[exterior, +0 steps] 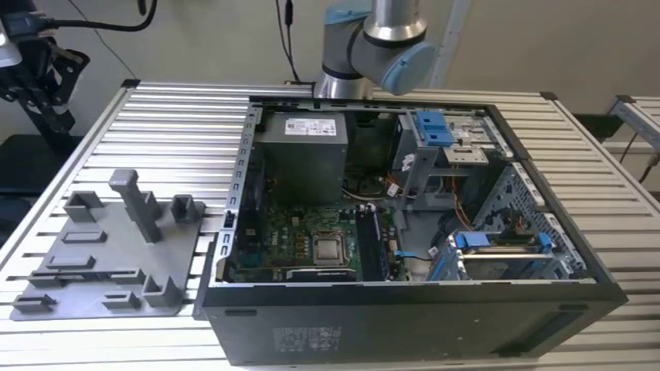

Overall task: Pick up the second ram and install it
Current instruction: 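Reach for the second ram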

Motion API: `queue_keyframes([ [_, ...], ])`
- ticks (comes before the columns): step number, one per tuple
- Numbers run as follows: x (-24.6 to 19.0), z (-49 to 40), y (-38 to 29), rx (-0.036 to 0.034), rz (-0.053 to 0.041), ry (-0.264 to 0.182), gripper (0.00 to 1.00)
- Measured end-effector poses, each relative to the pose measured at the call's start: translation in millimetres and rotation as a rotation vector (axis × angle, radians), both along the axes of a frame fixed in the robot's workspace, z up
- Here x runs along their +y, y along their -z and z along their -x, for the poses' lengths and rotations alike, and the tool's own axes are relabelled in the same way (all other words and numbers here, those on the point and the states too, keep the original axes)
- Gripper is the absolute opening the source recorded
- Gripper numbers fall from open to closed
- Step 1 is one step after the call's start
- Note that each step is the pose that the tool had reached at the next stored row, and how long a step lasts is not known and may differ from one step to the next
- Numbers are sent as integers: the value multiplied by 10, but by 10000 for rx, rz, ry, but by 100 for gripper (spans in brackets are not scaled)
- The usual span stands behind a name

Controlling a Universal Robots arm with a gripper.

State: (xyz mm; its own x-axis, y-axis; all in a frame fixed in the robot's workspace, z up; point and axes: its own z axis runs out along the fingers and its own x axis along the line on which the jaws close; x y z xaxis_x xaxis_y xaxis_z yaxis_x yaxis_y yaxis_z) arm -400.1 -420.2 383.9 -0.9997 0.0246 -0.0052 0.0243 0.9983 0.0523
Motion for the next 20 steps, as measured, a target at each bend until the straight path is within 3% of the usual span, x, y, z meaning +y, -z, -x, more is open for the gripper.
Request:
queue_keyframes([
  [20, -530, 0, 11, 0, 0, 1, 11],
])
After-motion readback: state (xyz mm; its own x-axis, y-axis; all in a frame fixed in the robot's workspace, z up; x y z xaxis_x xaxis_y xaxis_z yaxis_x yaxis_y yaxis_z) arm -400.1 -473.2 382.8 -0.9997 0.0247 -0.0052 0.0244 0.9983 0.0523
